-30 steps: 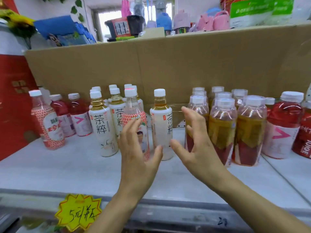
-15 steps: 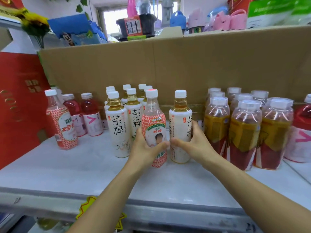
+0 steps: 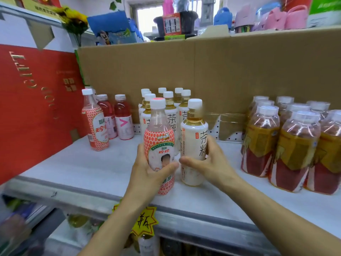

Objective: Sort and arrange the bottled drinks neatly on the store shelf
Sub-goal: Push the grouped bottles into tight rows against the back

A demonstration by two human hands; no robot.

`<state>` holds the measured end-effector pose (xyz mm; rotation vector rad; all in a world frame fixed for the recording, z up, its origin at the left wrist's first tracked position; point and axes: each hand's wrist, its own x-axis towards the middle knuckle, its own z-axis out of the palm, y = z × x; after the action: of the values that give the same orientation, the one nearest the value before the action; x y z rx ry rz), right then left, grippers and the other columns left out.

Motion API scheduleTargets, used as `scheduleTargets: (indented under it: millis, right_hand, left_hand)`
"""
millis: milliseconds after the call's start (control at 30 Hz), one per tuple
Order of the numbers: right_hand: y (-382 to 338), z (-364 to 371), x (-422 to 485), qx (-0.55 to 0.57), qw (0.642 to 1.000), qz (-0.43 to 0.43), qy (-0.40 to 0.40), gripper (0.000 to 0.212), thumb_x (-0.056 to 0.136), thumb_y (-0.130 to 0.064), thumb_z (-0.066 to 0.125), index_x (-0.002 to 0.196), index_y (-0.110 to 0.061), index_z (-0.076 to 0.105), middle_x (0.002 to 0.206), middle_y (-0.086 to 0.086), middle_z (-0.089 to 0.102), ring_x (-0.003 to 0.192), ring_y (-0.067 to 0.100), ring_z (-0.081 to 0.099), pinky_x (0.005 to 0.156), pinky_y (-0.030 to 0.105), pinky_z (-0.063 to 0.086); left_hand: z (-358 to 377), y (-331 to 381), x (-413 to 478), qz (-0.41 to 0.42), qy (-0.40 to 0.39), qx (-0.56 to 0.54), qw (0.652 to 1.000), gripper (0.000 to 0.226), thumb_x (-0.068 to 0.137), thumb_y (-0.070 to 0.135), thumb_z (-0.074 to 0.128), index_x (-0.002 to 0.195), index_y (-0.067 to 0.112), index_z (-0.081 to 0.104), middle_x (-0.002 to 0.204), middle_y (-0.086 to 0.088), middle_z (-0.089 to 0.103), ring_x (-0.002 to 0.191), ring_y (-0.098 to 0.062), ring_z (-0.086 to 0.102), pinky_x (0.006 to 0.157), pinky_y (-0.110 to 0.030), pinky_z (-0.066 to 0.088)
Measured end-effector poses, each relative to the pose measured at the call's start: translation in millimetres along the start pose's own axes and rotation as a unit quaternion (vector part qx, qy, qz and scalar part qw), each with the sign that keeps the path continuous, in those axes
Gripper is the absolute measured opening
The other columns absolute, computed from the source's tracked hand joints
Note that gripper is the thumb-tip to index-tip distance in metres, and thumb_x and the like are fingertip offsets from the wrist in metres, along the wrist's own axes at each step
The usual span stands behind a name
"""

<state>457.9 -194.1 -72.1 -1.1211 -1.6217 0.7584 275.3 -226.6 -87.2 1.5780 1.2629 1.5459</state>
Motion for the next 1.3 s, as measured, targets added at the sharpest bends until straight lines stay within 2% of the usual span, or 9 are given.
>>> scheduleTargets:
  millis: [100,300,433,533,733,833,933,1100,1300]
  right_hand:
    - [-0.5,23.9,17.2,0.035,0.999,0.002,-0.003,0.074,0.072,-0.019,0.086,0.133,-0.019,0.043,0.12,-0.005,0.063,0.109,0.005,0.062,0.093,0.029,0.054]
    - [-3.3,53.2,28.1,-0.022,0.999,0.014,0.034,0.074,0.082,-0.007,0.072,0.144,-0.015,0.032,0.14,0.007,0.042,0.134,0.021,0.039,0.112,0.038,0.037]
    - [-22.8,58.3,0.7,-0.063,0.98,-0.148,0.121,0.074,0.088,-0.004,0.06,0.151,-0.015,0.024,0.153,0.0,0.025,0.143,0.014,0.02,0.12,0.036,0.024]
    - [-39.9,73.5,-8.4,-0.017,0.975,-0.218,0.04,0.072,0.088,-0.026,0.062,0.151,-0.02,0.027,0.151,-0.004,0.033,0.142,0.009,0.03,0.117,0.033,0.032]
    - [-41.7,101.6,-3.3,0.086,0.99,-0.096,-0.06,0.088,0.085,-0.028,0.075,0.152,-0.033,0.018,0.141,-0.009,0.049,0.119,-0.002,0.055,0.101,0.032,0.051]
    - [-38.7,114.4,2.9,0.087,0.994,-0.065,-0.031,0.1,0.077,-0.03,0.082,0.153,-0.033,0.017,0.142,-0.005,0.05,0.118,0.002,0.059,0.101,0.033,0.052]
    - [-42.8,128.4,3.3,0.081,0.996,-0.036,0.024,0.08,0.073,-0.027,0.084,0.138,-0.03,0.038,0.123,-0.007,0.063,0.105,0.001,0.064,0.091,0.029,0.056]
    - [-51.1,150.0,-1.5,0.068,0.992,-0.015,0.105,0.07,0.073,-0.026,0.083,0.129,-0.031,0.041,0.114,-0.013,0.063,0.098,-0.005,0.063,0.074,0.01,0.052]
    - [-52.0,165.3,-7.4,0.029,0.985,0.009,0.173,0.071,0.072,-0.021,0.086,0.128,-0.023,0.043,0.116,-0.009,0.062,0.102,-0.003,0.062,0.084,0.015,0.055]
  left_hand:
    - [-19.3,-4.9,1.6,-0.005,0.028,0.004,1.0,0.065,0.073,0.016,0.086,0.118,0.042,0.048,0.109,0.021,0.07,0.102,0.002,0.066,0.085,-0.024,0.054]
    - [-31.0,-7.5,11.6,-0.013,0.033,0.024,0.999,0.065,0.073,0.02,0.088,0.118,0.04,0.047,0.111,0.018,0.069,0.103,0.002,0.065,0.093,-0.033,0.054]
    - [-35.1,-10.9,9.1,-0.029,0.02,0.056,0.998,0.071,0.073,0.029,0.087,0.127,0.038,0.043,0.115,0.019,0.066,0.104,0.006,0.063,0.096,-0.034,0.054]
    - [-43.0,-13.3,4.0,-0.024,-0.012,0.059,0.998,0.073,0.071,0.032,0.088,0.129,0.04,0.044,0.119,0.017,0.067,0.107,0.001,0.065,0.094,-0.035,0.056]
    - [-98.3,-25.6,6.9,-0.003,-0.067,0.078,0.995,0.061,0.077,0.081,0.046,0.12,0.04,0.058,0.123,0.02,0.062,0.116,0.006,0.056,0.097,-0.02,0.045]
    - [-132.3,-49.1,51.3,-0.002,0.069,0.088,0.994,0.06,0.078,0.07,0.062,0.118,0.026,0.058,0.123,0.007,0.059,0.116,-0.01,0.056,0.093,-0.022,0.045]
    - [-155.8,-67.0,106.4,-0.012,0.155,0.123,0.98,0.076,0.082,0.044,0.076,0.14,0.017,0.038,0.134,-0.003,0.039,0.128,-0.021,0.043,0.107,-0.033,0.04]
    - [-173.6,-89.2,167.3,-0.066,0.133,0.119,0.982,0.104,0.078,0.042,0.081,0.153,0.009,0.016,0.151,-0.014,0.026,0.14,-0.027,0.032,0.116,-0.041,0.03]
    - [-189.7,-109.5,195.6,-0.099,0.078,0.069,0.99,0.085,0.068,0.039,0.088,0.133,0.012,0.041,0.125,-0.007,0.062,0.112,-0.029,0.062,0.099,-0.048,0.05]
